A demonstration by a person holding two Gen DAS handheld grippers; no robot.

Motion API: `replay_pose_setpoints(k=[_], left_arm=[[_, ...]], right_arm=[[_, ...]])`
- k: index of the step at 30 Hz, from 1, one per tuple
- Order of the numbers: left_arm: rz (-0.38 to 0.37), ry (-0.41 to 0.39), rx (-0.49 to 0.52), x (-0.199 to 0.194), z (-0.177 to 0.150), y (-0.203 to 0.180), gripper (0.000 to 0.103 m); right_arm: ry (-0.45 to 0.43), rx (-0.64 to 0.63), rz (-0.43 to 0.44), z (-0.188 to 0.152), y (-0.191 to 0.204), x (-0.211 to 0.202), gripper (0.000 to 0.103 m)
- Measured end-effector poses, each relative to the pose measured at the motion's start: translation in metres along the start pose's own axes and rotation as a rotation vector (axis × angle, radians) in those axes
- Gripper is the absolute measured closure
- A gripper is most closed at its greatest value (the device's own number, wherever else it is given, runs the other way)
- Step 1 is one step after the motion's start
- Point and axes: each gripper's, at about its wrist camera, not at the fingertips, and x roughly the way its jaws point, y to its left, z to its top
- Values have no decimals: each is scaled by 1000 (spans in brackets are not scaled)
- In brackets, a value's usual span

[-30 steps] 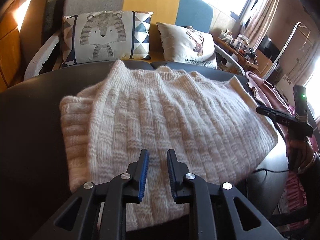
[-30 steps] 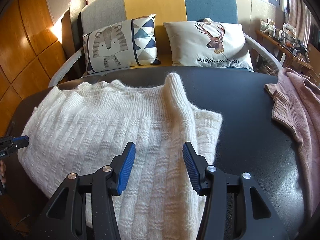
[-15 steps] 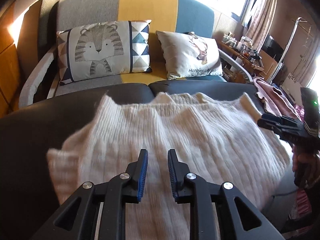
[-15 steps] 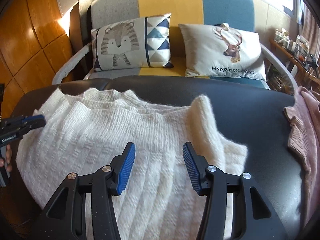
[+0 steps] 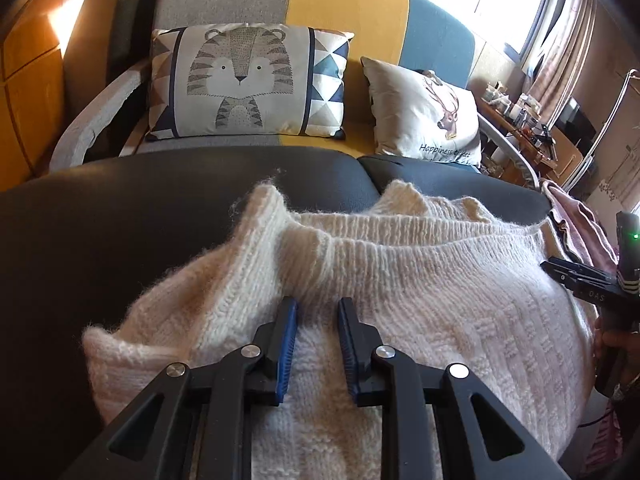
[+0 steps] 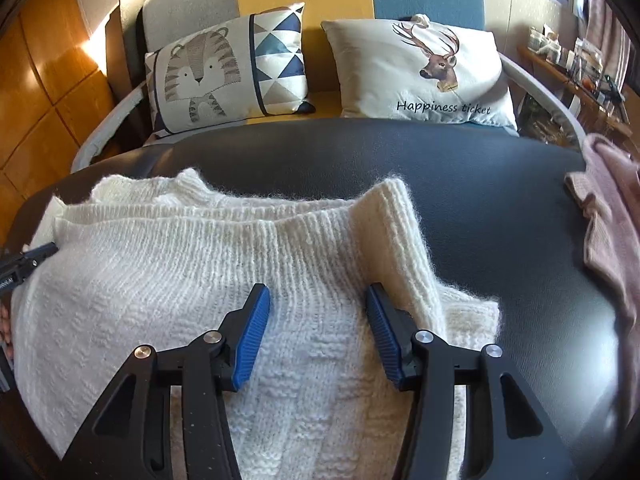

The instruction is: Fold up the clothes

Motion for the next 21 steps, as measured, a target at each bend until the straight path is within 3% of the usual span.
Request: replay_pose_setpoints(k=[9, 17, 21], left_arm=[[-26, 24, -21, -39, -49, -8, 81], [-2, 3, -6, -59, -40, -15, 81], [9, 2, 25, -57, -27, -25, 79]], right_arm=[[0, 7, 31, -50, 7, -35, 49], [-15, 31, 15, -40, 16, -53, 49], [-47, 0, -9, -29, 28, -58, 28]])
